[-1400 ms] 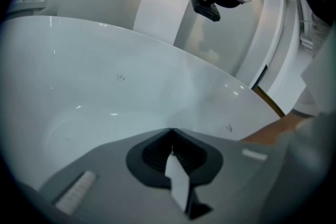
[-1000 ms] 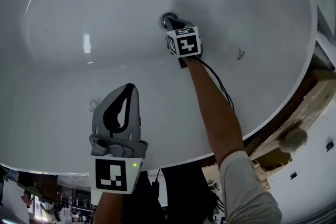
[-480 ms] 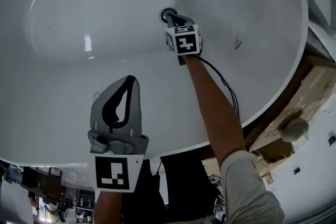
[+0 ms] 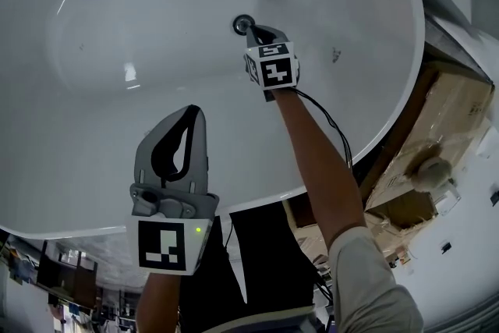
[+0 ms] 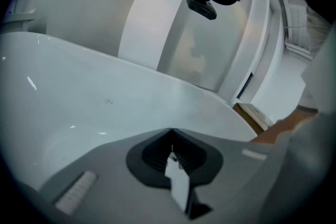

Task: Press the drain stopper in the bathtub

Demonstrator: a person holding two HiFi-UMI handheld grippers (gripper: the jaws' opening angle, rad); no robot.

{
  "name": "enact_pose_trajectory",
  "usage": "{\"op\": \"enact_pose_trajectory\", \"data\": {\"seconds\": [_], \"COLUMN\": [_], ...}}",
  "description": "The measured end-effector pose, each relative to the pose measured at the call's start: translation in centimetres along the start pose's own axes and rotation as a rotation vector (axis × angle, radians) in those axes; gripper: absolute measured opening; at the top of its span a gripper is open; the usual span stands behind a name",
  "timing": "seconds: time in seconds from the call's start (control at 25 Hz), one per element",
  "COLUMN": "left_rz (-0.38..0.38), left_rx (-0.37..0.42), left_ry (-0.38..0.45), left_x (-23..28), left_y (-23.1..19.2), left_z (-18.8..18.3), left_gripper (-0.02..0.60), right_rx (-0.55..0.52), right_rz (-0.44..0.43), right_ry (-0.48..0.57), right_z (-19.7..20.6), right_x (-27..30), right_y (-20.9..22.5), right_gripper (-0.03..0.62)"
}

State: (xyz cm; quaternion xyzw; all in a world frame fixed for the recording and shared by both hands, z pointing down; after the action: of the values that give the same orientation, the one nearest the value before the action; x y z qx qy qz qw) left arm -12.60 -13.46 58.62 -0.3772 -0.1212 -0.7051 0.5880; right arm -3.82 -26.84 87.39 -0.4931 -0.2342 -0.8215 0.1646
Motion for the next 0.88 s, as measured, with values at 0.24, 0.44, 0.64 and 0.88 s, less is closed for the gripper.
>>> {"op": "enact_pose_trajectory", "data": {"seconds": [0.24, 0.44, 0.64, 0.88], "left_rz": [0.006, 0.007, 0.006, 0.023], "left_rx": [0.01, 0.02, 0.041, 0.064], "left_ry": [0.014, 0.068, 0.058, 0.089], "left_x": [-2.3, -4.1, -6.5, -9.5], "left_y": [0.3, 0.6, 1.5, 2.7], "left_z": [-1.6, -3.7, -5.6, -7.9], "left_gripper": [0.0, 0.0, 0.0, 0.0], "right_rx": [0.003, 0.037, 0.092, 0.102], "right_rz": [-0.002, -0.007, -0.023, -0.022], "right_ry": [0.04, 0.092, 0.143, 0.19], "right_z": [-2.0, -4.0, -5.3, -6.2], "right_x": [-3.5, -7.0, -11.1, -15.9], "right_y": [-1.0, -1.7, -2.2, -3.1], "right_gripper": [-0.002, -0.002, -0.002, -0.002]}}
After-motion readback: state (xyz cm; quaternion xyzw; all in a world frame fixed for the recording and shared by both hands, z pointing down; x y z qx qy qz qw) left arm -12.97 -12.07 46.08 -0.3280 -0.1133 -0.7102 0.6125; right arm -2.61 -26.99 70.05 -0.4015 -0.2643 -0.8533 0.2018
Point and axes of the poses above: the fingertips, and each gripper's own axes: x forward along the fingers, y to its right, z out of its underside, the point moved 4 cm from there along -x, backward along the fingers, and after that the axes turned 3 degrees about -z, right-handed, at the moved point
